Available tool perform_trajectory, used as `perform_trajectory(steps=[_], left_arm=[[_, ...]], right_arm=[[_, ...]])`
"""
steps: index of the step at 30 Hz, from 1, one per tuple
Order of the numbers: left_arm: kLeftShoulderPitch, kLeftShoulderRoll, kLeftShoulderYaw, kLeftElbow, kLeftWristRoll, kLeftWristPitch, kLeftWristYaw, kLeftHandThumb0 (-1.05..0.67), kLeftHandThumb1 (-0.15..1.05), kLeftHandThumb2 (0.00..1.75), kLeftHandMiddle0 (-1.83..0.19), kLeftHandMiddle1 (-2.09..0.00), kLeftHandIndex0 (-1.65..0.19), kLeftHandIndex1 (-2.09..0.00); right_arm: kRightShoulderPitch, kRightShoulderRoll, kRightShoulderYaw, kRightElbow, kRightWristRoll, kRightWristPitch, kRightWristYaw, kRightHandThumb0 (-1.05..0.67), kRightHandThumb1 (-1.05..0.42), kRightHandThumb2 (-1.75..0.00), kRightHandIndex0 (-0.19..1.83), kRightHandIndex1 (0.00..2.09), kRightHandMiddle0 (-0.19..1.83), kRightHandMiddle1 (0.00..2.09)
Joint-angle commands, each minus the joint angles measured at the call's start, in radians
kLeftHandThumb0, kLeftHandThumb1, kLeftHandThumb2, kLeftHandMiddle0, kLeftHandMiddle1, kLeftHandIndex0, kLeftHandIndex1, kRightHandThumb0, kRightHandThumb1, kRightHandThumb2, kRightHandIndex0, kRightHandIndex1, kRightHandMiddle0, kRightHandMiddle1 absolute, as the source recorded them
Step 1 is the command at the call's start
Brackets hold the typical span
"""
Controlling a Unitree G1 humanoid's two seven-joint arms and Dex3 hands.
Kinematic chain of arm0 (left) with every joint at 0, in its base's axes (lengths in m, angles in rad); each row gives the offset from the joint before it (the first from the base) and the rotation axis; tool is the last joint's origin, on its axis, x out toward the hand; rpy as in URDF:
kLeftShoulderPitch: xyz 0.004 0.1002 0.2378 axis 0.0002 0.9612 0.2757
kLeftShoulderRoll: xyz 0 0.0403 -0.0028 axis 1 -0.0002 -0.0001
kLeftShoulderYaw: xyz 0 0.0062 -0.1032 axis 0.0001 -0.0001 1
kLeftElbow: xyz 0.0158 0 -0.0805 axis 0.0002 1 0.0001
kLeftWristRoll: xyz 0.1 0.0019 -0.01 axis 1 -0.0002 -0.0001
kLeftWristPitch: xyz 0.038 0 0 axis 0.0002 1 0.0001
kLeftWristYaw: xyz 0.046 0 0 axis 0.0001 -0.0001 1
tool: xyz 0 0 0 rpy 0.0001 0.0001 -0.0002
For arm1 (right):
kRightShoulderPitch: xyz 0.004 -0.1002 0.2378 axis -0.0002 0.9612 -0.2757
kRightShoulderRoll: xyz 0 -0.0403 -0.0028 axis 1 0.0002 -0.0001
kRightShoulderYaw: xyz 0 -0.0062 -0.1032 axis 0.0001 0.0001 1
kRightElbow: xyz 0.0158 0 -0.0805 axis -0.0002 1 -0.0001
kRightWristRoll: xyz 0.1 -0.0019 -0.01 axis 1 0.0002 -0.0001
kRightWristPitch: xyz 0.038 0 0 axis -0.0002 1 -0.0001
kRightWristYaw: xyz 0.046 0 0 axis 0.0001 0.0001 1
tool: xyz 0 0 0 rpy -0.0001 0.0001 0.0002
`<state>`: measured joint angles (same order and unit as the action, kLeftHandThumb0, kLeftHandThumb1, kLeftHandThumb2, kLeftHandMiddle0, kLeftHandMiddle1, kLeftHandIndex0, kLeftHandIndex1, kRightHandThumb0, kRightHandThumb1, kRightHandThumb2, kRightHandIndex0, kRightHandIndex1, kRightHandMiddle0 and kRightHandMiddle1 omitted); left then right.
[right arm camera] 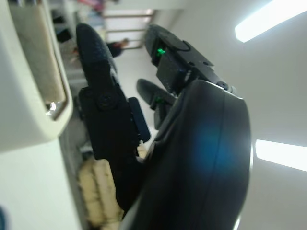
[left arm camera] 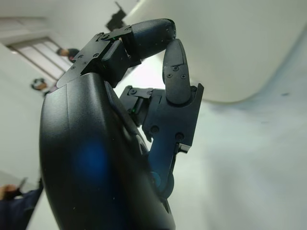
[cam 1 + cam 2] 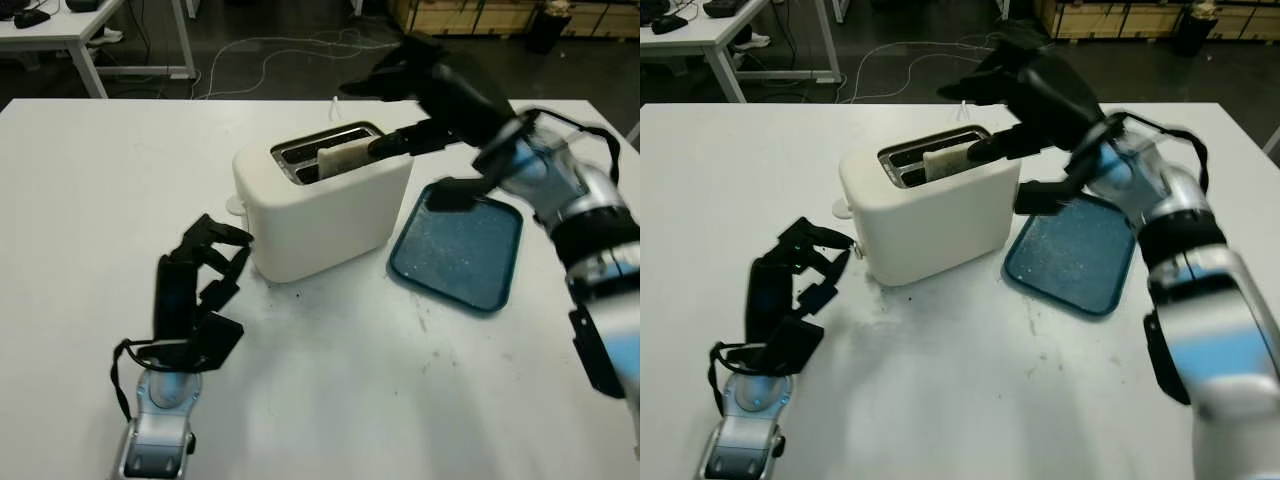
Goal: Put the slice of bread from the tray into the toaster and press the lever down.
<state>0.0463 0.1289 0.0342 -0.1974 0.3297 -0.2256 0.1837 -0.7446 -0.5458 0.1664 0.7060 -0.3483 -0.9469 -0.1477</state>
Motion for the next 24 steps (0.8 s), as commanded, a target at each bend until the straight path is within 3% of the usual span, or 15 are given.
perform_trajectory(steps=[1,5,10,15,18,24], left_arm=[[-0.042,0.045,0.032,-0.028,0.041,-0.025,0.011,-0.29,0.92,0.42,-0.67,-1.75,-0.56,-1.25],[-0.098,0.117,0.082,-0.058,0.045,-0.029,-0.008,-0.32,0.92,0.32,-0.77,-1.75,-0.57,-1.17],[-0.179,0.222,0.13,-0.044,0.002,-0.065,-0.072,-0.32,0.92,0.15,-0.73,-1.75,-0.62,-1.03],[-0.27,0.366,0.146,0.0,-0.061,-0.106,-0.215,-0.26,0.9,0.01,-0.76,-1.6,-0.82,-0.74],[-0.32,0.444,0.134,0.016,-0.038,-0.089,-0.29,-0.26,0.86,0.0,-0.87,-1.42,-1.01,-0.42],[-0.428,0.54,0.058,0.142,-0.002,-0.092,-0.418,-0.32,0.82,0.01,-0.91,-1.41,-1.2,-0.2]], right_arm=[[0.149,0.009,-0.038,-0.074,0.11,-0.029,0.042,-0.37,-0.88,-0.01,0.49,0.74,0.81,0.03],[0.372,0.057,-0.102,-0.171,0.193,0.018,0.052,-0.33,-0.88,0.0,0.76,0.43,0.89,0.02],[0.53,0.149,-0.142,-0.228,0.315,0.083,0.107,-0.37,-0.92,-0.02,0.92,0.34,0.97,0.03],[0.562,0.199,-0.142,-0.254,0.432,0.212,0.255,-0.39,-0.92,-0.03,0.95,0.32,1.01,0.03],[0.556,0.217,-0.153,-0.259,0.43,0.24,0.29,-0.39,-0.91,-0.01,0.99,0.25,1.03,0.02],[0.554,0.239,-0.17,-0.267,0.413,0.253,0.315,-0.39,-0.91,0.0,1.04,0.2,1.05,0.01]])
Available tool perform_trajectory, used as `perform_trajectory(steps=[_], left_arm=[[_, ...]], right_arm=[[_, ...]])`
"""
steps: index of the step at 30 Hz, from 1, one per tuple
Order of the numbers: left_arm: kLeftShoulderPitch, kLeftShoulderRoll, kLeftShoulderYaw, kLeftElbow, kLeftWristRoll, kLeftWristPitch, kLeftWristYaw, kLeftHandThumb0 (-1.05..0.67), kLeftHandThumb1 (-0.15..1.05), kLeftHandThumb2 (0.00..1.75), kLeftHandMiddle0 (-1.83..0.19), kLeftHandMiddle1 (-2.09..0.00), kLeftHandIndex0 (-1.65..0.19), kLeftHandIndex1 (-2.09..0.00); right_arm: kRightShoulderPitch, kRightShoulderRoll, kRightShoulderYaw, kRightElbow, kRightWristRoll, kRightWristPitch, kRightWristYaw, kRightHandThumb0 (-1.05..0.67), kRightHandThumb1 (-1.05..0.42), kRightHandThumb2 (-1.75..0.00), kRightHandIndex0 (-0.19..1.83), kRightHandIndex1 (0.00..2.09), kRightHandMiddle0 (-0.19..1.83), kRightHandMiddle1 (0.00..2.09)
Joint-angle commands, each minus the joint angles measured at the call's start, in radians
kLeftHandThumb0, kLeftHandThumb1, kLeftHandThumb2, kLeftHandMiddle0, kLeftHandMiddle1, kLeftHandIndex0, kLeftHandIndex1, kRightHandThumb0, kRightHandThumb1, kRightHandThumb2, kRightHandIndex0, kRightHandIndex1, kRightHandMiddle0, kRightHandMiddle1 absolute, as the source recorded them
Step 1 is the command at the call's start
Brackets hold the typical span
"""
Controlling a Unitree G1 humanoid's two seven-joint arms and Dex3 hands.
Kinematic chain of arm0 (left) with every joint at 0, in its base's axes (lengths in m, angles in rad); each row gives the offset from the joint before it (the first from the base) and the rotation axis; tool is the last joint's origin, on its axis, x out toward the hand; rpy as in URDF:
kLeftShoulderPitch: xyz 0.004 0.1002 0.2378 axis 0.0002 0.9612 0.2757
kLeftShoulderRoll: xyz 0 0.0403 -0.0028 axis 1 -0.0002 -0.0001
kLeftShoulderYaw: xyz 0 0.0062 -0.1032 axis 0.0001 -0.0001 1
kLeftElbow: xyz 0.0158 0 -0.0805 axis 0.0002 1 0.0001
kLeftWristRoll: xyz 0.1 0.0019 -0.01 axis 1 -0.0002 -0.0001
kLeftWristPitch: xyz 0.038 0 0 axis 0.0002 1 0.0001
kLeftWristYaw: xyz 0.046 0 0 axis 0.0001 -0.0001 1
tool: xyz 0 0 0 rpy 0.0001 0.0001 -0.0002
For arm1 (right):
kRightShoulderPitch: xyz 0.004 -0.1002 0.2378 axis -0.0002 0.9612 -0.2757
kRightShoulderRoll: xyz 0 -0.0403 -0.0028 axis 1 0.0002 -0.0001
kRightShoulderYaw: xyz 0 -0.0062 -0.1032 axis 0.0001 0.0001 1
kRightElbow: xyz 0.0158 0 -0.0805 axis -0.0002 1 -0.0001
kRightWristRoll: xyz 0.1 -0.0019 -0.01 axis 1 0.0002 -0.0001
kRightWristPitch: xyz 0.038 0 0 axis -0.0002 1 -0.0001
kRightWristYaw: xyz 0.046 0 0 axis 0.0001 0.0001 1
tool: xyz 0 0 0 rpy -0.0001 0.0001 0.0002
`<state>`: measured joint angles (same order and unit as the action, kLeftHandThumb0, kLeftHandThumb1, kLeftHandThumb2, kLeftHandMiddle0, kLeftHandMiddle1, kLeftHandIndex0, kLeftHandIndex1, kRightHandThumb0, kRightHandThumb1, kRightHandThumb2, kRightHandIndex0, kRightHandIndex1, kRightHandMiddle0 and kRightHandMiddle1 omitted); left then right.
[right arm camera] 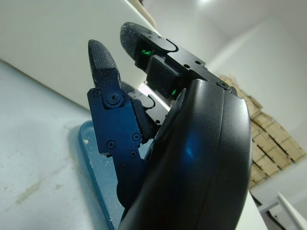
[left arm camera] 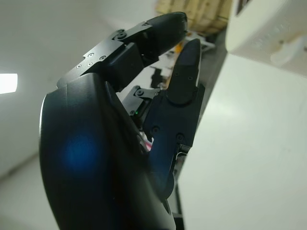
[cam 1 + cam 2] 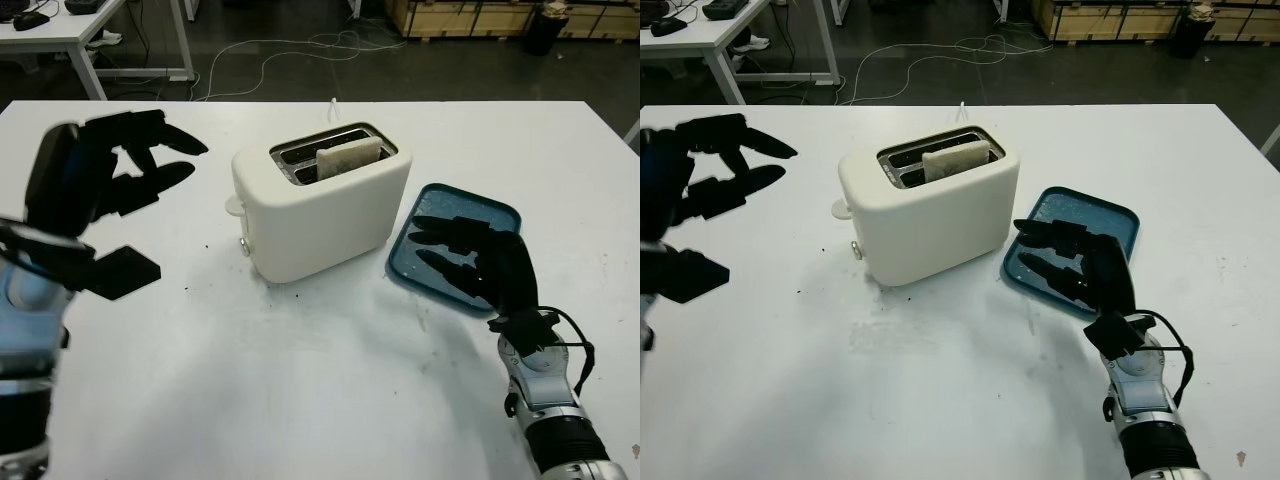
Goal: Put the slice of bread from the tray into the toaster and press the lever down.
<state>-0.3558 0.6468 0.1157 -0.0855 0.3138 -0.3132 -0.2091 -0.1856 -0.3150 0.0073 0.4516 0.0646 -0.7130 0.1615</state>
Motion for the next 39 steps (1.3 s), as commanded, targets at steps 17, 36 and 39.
perform_trajectory(steps=[17,36,39], left_arm=[[-0.202,0.081,-0.182,0.279,0.182,-0.064,-0.06,-0.4,0.81,0.0,-1.01,-1.38,-1.36,-0.06],[-0.22,0.03,-0.196,0.321,0.175,-0.087,-0.002,-0.38,0.87,0.01,-0.95,-1.4,-1.29,0.0],[-0.221,0.025,-0.199,0.325,0.176,-0.09,0.001,-0.39,0.87,0.0,-0.96,-1.38,-1.31,-0.01]], right_arm=[[-0.013,0.038,-0.039,-0.003,-0.003,0.01,0.046,-0.38,-0.9,0.0,1.07,0.18,1.07,0.01],[-0.011,0.049,-0.051,0.006,-0.015,0.015,0.046,-0.39,-0.9,0.0,1.08,0.15,1.07,0.0],[-0.01,0.05,-0.053,0.001,-0.009,0.016,0.051,-0.37,-0.9,0.0,1.08,0.14,1.06,0.0]])
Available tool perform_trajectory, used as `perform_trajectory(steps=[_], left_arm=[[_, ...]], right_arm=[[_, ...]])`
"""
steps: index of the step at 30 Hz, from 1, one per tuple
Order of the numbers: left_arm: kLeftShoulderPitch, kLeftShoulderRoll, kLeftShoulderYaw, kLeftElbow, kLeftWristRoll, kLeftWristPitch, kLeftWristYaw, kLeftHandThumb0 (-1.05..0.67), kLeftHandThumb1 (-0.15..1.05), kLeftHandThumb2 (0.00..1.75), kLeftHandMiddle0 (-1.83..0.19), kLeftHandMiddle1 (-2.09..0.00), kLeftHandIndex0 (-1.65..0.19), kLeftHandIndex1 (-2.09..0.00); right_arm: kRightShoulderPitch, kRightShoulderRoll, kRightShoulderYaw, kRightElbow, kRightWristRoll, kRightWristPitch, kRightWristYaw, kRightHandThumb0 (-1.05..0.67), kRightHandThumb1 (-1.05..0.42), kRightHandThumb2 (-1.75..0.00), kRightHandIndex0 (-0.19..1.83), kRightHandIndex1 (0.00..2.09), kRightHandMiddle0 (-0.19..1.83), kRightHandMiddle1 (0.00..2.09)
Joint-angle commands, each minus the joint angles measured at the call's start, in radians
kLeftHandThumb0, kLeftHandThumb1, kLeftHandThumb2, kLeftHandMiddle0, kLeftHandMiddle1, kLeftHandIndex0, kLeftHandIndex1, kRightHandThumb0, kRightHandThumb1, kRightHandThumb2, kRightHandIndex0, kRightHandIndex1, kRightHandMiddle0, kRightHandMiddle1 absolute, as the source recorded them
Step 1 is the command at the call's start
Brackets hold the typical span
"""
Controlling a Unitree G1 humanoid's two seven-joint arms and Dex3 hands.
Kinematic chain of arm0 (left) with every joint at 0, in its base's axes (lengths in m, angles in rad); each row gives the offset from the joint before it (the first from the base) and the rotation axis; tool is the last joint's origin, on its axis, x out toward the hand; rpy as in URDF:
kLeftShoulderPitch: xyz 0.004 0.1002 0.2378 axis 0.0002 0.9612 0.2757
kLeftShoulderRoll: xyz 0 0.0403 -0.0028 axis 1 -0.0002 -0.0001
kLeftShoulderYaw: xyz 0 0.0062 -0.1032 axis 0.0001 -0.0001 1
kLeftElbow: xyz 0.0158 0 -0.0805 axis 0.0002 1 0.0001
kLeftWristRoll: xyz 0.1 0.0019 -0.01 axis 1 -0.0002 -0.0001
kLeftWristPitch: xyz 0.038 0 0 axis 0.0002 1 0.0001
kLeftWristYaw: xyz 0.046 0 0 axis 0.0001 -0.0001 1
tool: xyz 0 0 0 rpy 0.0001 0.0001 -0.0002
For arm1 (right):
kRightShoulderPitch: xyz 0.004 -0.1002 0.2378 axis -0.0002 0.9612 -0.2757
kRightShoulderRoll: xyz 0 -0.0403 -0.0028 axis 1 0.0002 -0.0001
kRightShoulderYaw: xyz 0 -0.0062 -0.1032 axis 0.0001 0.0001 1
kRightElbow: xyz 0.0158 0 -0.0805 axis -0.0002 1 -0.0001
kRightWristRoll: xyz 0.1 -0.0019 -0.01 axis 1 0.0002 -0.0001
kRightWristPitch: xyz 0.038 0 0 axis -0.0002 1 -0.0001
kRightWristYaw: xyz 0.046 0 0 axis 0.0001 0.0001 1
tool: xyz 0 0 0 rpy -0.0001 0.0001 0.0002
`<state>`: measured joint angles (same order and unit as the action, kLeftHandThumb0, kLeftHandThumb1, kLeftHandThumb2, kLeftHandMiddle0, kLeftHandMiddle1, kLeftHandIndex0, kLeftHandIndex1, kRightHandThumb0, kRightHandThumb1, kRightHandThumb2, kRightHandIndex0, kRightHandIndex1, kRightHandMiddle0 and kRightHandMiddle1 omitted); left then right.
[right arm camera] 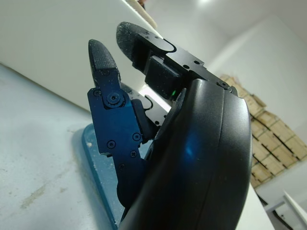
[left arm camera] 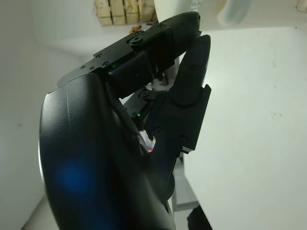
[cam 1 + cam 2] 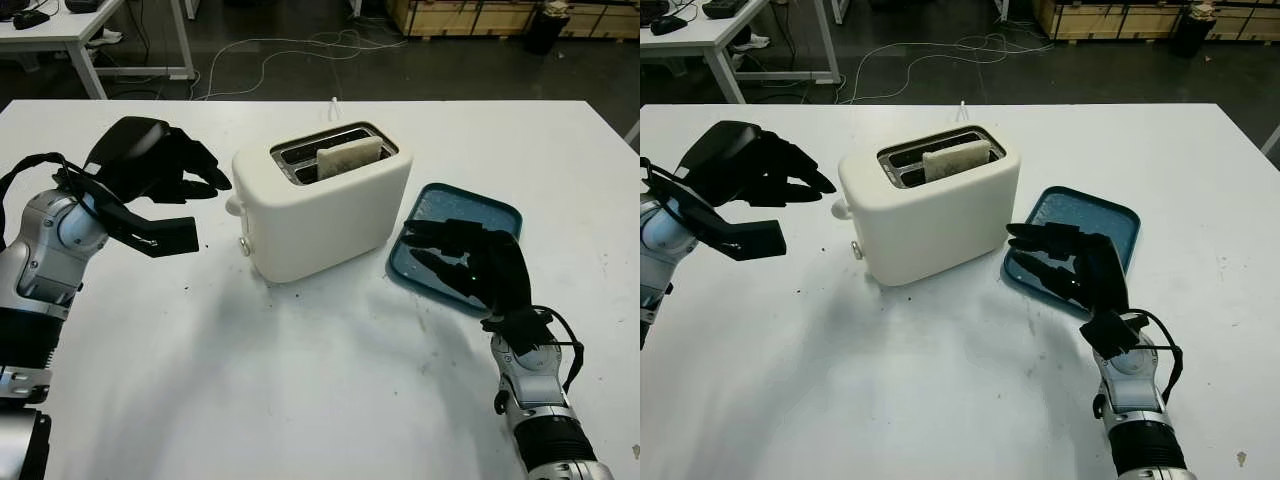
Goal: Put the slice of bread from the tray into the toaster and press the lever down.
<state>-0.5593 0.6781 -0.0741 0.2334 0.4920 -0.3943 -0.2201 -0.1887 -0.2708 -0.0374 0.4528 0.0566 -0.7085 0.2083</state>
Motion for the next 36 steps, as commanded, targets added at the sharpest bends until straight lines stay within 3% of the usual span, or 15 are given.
perform_trajectory(steps=[1,18,36], left_arm=[[-0.017,-0.008,-0.01,0.006,-0.003,-0.009,0.011,-0.39,0.87,0.0,-0.97,-1.38,-1.32,-0.01],[-0.022,-0.023,-0.011,0.027,-0.046,-0.025,-0.008,-0.32,0.85,0.0,-0.97,-1.32,-1.32,-0.01],[-0.014,-0.047,-0.051,0.049,-0.009,-0.016,-0.004,-0.32,0.86,0.0,-1.01,-1.19,-1.33,-0.01]], right_arm=[[-0.007,0.006,-0.009,-0.001,0.0,0.012,0.004,-0.37,-0.9,0.0,1.08,0.14,1.06,0.0],[-0.002,0.011,-0.015,-0.008,-0.01,0.018,0.005,-0.38,-0.91,0.0,1.1,0.12,1.07,0.0],[0.001,0.014,-0.025,-0.007,-0.022,0.017,0.001,-0.36,-0.91,0.0,1.1,0.1,1.06,0.0]])
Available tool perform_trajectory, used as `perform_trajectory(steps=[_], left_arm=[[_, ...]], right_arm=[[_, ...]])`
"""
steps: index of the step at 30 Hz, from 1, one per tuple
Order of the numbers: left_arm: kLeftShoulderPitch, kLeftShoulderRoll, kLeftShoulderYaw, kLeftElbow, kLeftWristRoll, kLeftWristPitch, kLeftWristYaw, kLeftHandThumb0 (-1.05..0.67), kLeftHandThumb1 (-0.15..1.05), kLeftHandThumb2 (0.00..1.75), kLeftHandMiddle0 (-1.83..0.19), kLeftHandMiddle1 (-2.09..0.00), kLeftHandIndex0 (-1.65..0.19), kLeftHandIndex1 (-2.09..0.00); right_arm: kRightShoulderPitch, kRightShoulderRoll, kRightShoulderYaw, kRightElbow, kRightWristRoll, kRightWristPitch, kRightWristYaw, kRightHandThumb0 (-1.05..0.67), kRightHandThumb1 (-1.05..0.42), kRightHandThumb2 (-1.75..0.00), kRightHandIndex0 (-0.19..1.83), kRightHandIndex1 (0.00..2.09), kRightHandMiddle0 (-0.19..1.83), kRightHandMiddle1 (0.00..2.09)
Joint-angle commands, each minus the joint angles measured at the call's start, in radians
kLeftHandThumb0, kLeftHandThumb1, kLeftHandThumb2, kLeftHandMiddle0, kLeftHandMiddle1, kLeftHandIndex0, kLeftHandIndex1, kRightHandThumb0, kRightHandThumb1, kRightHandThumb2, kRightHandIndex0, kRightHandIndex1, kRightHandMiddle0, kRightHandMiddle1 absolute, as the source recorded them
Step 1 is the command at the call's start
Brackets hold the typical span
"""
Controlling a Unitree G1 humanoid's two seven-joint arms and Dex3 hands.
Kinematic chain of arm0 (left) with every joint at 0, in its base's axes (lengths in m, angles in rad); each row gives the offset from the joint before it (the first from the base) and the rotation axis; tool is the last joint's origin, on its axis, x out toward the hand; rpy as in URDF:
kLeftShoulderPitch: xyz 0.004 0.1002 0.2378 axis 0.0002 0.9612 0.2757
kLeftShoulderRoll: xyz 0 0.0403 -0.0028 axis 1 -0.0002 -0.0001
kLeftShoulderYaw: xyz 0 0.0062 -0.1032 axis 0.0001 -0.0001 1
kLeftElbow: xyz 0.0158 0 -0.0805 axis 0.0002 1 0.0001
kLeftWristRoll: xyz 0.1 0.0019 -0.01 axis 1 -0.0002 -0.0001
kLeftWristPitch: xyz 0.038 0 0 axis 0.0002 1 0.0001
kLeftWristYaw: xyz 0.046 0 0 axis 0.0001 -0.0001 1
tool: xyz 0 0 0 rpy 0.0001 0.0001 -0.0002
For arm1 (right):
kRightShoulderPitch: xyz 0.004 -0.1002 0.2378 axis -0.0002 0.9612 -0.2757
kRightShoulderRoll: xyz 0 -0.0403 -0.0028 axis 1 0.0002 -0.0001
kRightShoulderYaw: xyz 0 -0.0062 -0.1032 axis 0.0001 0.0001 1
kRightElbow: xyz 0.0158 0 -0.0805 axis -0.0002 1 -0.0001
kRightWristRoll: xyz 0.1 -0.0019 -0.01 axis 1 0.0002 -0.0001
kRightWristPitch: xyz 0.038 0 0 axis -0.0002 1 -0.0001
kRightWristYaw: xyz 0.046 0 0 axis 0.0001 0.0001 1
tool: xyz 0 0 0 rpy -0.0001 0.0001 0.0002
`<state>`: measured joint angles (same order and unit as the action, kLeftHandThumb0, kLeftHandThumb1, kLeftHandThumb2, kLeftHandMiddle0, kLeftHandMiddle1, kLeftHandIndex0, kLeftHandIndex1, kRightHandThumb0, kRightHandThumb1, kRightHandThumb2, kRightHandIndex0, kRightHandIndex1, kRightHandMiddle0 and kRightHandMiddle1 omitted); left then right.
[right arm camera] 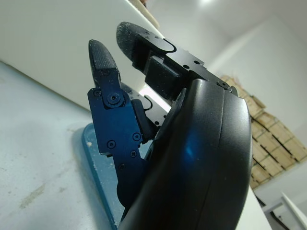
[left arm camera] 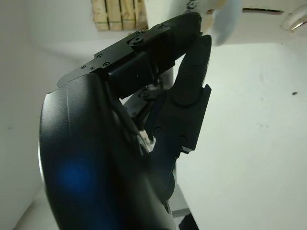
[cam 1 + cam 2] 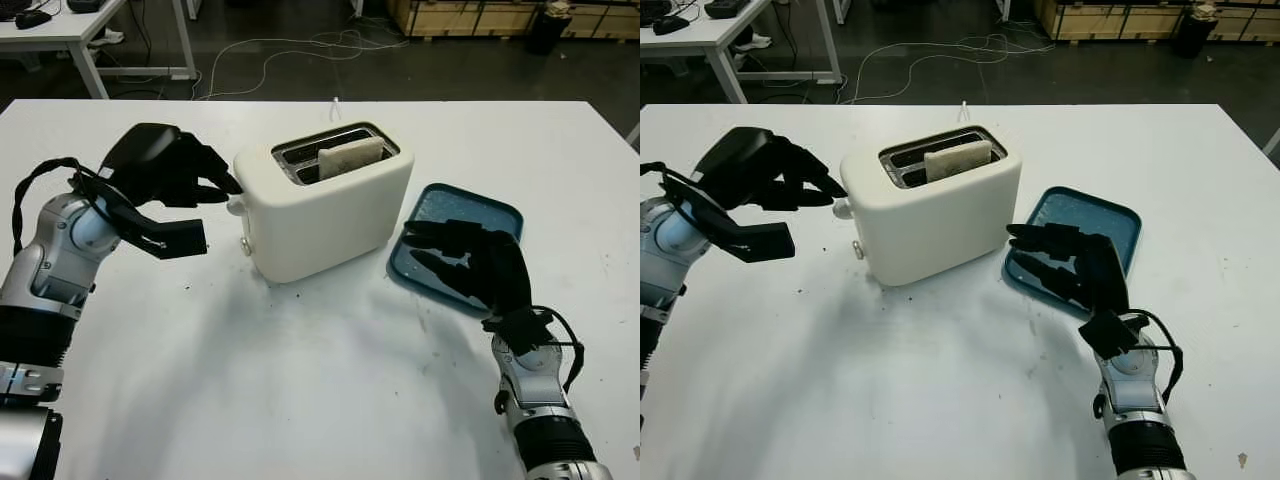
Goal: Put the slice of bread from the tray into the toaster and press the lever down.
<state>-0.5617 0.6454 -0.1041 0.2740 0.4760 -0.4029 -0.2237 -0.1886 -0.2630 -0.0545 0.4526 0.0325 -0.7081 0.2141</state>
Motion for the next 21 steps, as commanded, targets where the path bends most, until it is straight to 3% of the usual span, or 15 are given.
perform_trajectory(steps=[1,6,11,16,21], left_arm=[[-0.011,-0.015,-0.025,0.011,0.007,-0.005,-0.003,-0.31,0.86,0.0,-1.0,-1.2,-1.33,-0.01],[0.003,-0.04,-0.048,0.045,0.013,-0.006,0.016,-0.3,0.85,0.0,-0.97,-1.4,-1.33,-0.01],[0.039,-0.066,-0.083,0.076,0.038,-0.01,0.051,-0.28,0.83,0.0,-1.01,-1.26,-1.33,-0.01],[0.09,-0.121,-0.101,0.111,0.016,0.011,0.083,-0.3,0.86,0.01,-0.98,-1.35,-1.31,0.0],[0.153,-0.17,-0.124,0.132,-0.004,0.043,0.11,-0.29,0.91,0.02,-0.94,-1.19,-1.26,0.0]], right_arm=[[0.001,0.006,-0.008,-0.006,0.001,0.015,-0.007,-0.35,-0.91,0.0,1.1,0.1,1.06,0.0],[0.003,0.008,-0.011,-0.009,0.005,0.015,-0.005,-0.35,-0.91,0.0,1.1,0.1,1.06,0.0],[0.007,0.006,-0.012,-0.012,-0.007,0.016,-0.012,-0.36,-0.91,0.0,1.1,0.09,1.06,0.0],[0.007,0.005,-0.014,-0.003,-0.008,0.012,-0.012,-0.35,-0.92,0.0,1.1,0.08,1.05,0.0],[0.01,0.007,-0.016,-0.008,-0.003,0.022,-0.011,-0.35,-0.92,0.0,1.11,0.08,1.05,0.0]])
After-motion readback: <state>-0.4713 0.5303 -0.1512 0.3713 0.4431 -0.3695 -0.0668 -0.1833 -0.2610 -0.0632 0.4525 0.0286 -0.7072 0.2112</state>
